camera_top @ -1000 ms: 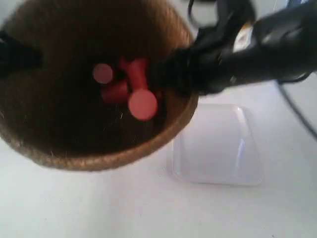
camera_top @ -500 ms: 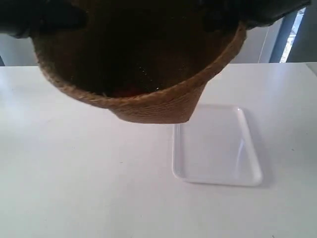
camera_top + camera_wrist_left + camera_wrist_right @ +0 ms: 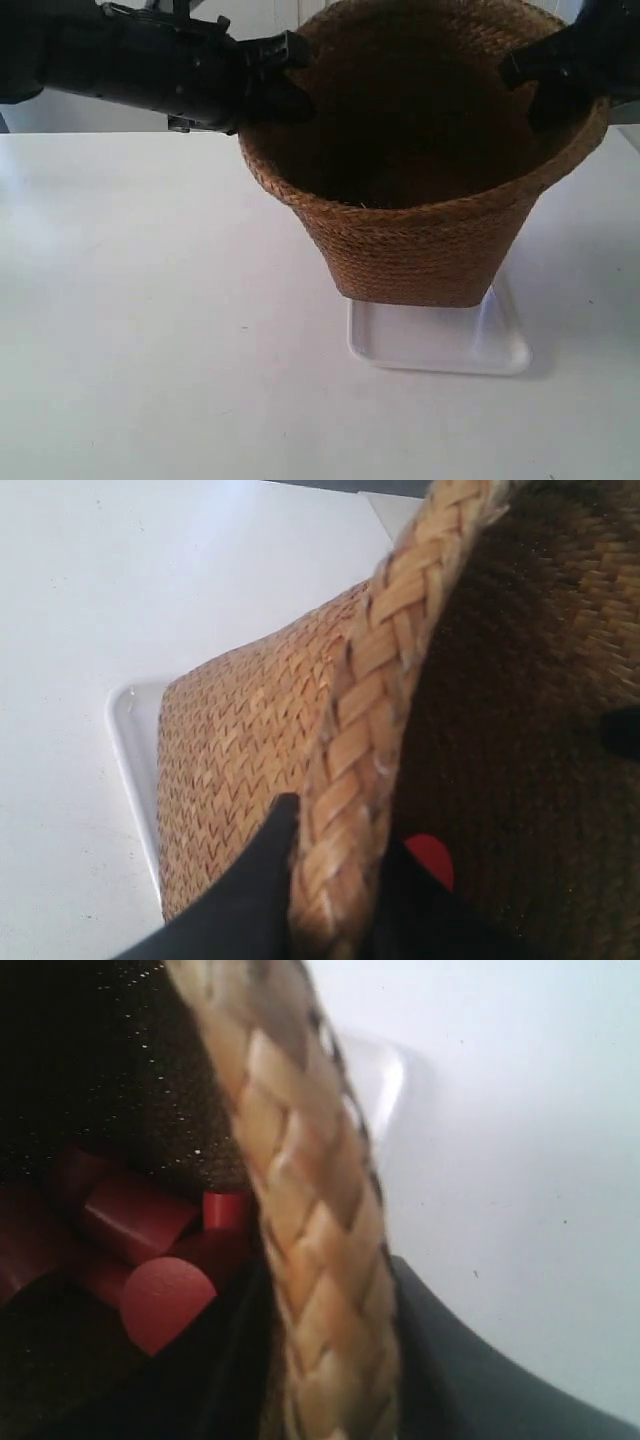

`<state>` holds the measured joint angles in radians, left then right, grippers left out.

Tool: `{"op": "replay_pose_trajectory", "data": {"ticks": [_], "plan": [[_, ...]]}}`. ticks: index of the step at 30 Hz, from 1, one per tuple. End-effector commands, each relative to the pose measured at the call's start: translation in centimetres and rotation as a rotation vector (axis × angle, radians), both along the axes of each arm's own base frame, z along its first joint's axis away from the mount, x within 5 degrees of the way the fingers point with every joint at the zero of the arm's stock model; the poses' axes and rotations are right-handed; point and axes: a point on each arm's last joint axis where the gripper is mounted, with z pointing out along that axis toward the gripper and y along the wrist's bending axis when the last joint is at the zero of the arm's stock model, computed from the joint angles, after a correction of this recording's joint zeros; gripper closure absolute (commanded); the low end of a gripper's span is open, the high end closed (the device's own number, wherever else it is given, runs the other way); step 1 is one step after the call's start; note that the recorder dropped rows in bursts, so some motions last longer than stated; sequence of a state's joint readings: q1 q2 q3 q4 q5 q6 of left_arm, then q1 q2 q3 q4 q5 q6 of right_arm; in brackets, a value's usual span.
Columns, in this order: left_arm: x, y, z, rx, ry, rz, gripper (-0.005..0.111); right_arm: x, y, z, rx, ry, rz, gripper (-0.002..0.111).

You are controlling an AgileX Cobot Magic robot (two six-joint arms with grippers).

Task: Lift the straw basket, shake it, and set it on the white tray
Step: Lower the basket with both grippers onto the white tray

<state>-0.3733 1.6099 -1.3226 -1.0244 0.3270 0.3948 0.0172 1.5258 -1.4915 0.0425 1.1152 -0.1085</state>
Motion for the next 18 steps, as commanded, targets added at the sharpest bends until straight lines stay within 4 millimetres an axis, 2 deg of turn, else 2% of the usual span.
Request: {"op": "replay_pose_trajectory", "data": {"ticks": [1, 6, 13, 18], "plan": [[0.4, -0.6, 0.3, -0.071, 0.013, 0.019, 0.107, 1.2, -2.2, -1.1, -0.118, 0.018, -0.011, 0.108], [1.0, -1.5, -1.0, -0.045, 0.011, 0.040, 0.107, 2.0, -2.5, -2.2, -0.140, 0.041, 0.000, 0.108], [1.9, -2.3, -3.2, -0.014, 0.046, 0.035, 0.107, 2.4, -2.8, -2.6, -0.177, 0.047, 0.001, 0.108], [2.2, -2.3, -3.5, -0.010, 0.048, 0.041, 0.107, 3.0, -3.1, -3.5, -0.212, 0.068, 0.005, 0.108]]}}
